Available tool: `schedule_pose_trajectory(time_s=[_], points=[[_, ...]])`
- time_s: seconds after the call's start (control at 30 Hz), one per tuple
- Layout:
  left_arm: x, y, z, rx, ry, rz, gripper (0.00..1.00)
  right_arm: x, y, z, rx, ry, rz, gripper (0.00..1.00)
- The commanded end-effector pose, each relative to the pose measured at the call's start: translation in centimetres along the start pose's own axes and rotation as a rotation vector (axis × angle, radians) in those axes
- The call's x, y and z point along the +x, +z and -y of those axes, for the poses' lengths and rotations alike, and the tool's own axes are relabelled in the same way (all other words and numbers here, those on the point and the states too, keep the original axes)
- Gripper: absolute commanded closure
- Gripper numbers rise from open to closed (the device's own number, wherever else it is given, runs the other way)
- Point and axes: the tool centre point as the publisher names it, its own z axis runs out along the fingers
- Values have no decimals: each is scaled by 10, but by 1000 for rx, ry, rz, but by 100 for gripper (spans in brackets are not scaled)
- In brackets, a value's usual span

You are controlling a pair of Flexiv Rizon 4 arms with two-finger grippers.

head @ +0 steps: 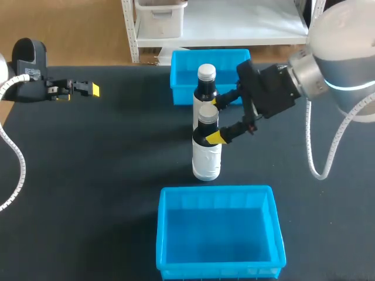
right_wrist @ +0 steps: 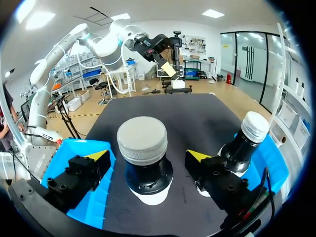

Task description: Pick up the bottle, and place it in the far bin if it is heavy, or in the near bin if it is light.

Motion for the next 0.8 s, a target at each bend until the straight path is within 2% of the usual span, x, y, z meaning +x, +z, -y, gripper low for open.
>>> schedule_pose_trajectory(time_s=[0.03,0.8], points=[[0,0,0,0,0,0,0,-1,6,1,-2,1,2,0],[0,0,0,0,0,0,0,2,11,0,-4,15,9,0]])
